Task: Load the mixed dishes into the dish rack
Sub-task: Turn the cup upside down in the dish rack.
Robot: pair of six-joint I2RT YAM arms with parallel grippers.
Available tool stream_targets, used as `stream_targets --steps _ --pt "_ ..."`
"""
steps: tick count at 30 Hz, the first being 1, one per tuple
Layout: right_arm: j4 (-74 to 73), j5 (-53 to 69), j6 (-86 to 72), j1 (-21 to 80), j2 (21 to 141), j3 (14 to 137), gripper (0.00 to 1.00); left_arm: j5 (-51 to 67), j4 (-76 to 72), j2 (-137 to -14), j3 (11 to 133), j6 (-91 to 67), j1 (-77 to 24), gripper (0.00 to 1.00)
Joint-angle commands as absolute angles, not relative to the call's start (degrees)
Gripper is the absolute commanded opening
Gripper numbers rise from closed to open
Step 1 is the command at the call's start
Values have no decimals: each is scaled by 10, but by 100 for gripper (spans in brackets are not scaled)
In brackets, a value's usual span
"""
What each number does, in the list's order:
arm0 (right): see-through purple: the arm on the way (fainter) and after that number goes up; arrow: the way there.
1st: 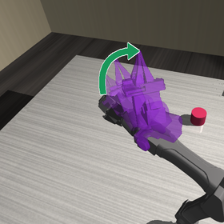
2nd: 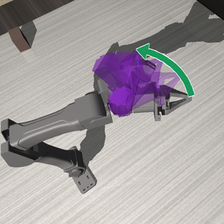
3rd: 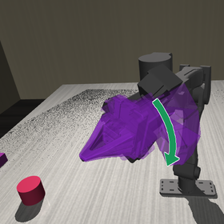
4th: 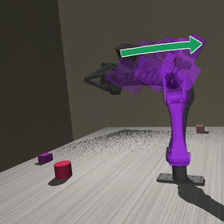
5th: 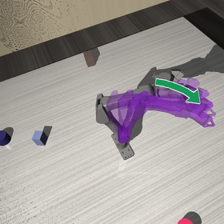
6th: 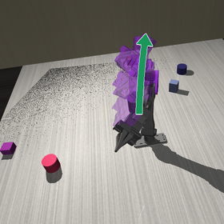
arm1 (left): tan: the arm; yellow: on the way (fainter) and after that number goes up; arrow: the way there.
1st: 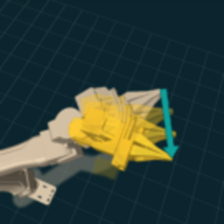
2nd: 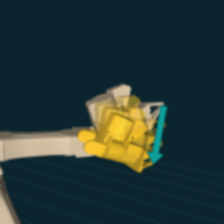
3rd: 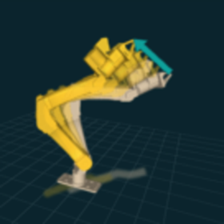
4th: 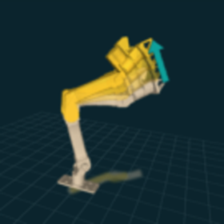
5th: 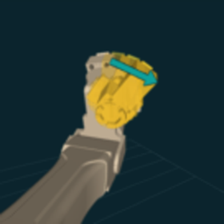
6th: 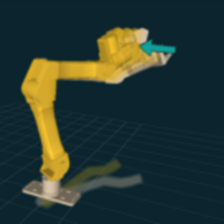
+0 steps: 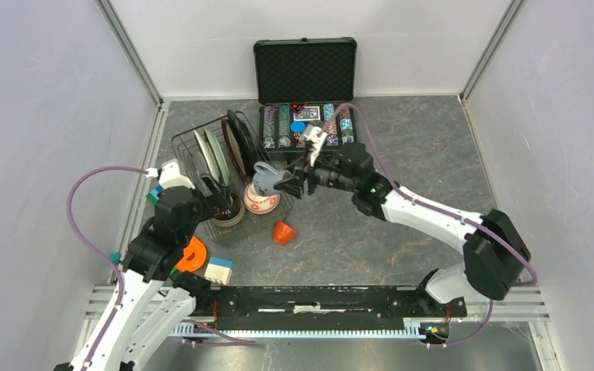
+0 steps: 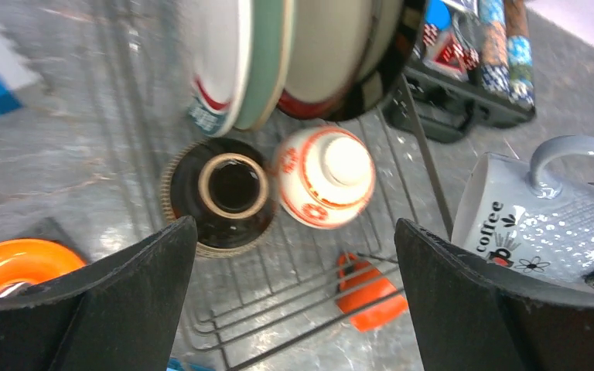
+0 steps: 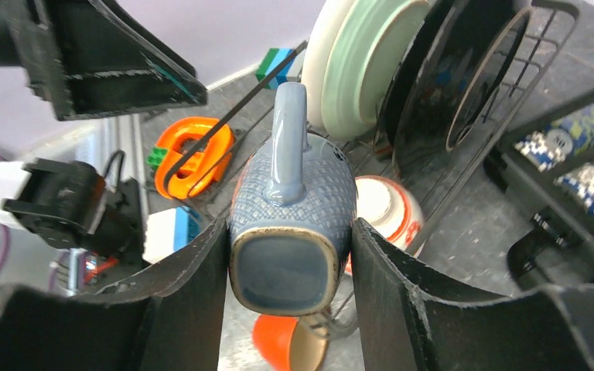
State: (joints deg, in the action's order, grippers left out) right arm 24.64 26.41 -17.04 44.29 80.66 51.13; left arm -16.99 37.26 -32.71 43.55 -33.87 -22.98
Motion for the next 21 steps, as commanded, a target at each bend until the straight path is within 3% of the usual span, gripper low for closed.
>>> stream_targets --steps 1,9,14,21 --pt "106 247 10 478 865 649 0 -305 398 -269 456 -315 -230 100" --pt "-130 162 227 568 1022 884 0 -358 407 -189 467 -275 -231 100" --pt "-260 156 272 592 1124 1042 0 -358 409 -183 466 -268 -230 100" --pt "-289 203 295 604 1151 1080 0 -356 408 -178 463 -265 -230 100"
